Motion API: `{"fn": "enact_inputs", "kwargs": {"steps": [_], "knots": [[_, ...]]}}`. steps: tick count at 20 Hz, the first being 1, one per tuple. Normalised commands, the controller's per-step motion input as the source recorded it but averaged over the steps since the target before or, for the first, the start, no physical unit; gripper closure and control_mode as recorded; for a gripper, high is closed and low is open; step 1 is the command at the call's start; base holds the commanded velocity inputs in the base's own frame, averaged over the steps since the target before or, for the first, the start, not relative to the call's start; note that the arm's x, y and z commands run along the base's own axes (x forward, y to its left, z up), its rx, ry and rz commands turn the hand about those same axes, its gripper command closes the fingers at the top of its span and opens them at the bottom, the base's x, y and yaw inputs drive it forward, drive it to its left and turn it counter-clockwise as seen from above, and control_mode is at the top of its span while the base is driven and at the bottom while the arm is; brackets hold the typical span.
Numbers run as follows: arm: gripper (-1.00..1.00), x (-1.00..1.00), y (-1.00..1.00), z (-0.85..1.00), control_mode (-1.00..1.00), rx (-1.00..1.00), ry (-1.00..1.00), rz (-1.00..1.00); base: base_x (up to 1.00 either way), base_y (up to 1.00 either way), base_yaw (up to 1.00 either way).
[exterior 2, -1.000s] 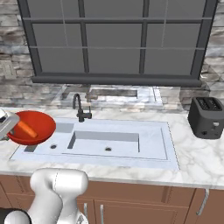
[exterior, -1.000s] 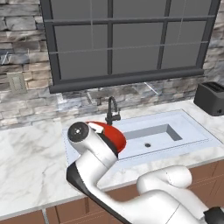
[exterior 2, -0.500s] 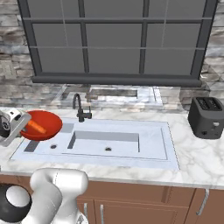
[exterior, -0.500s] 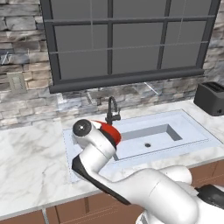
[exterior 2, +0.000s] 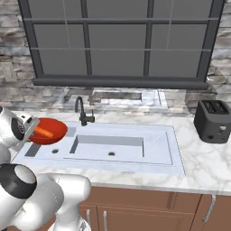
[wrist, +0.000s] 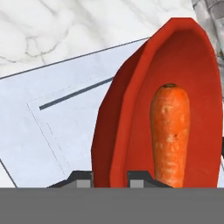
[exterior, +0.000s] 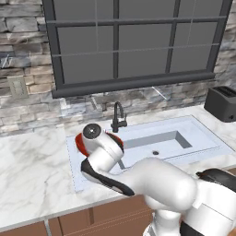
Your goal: Pick the carrot from the cabinet and place it in the bowl. Then pick the bowl and place it in the sink. Then turn on the sink facuet.
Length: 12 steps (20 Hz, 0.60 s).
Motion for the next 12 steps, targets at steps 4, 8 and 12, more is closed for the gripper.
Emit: {"fn": "enact_inputs", "kwargs": {"steps": [4, 8, 12], "knots": [[1.00, 0.08, -0.23, -0.14, -1.00, 0.00, 0.01, 0.14, 0.00, 0.00, 0.00], [1.00, 0.13, -0.25, -0.19, -1.00, 0.00, 0.00, 0.09, 0.00, 0.00, 0.00], [1.00, 0.08, -0.13, -0.22, -1.00, 0.00, 0.00, 0.05, 0.00, 0.00, 0.00]]}}
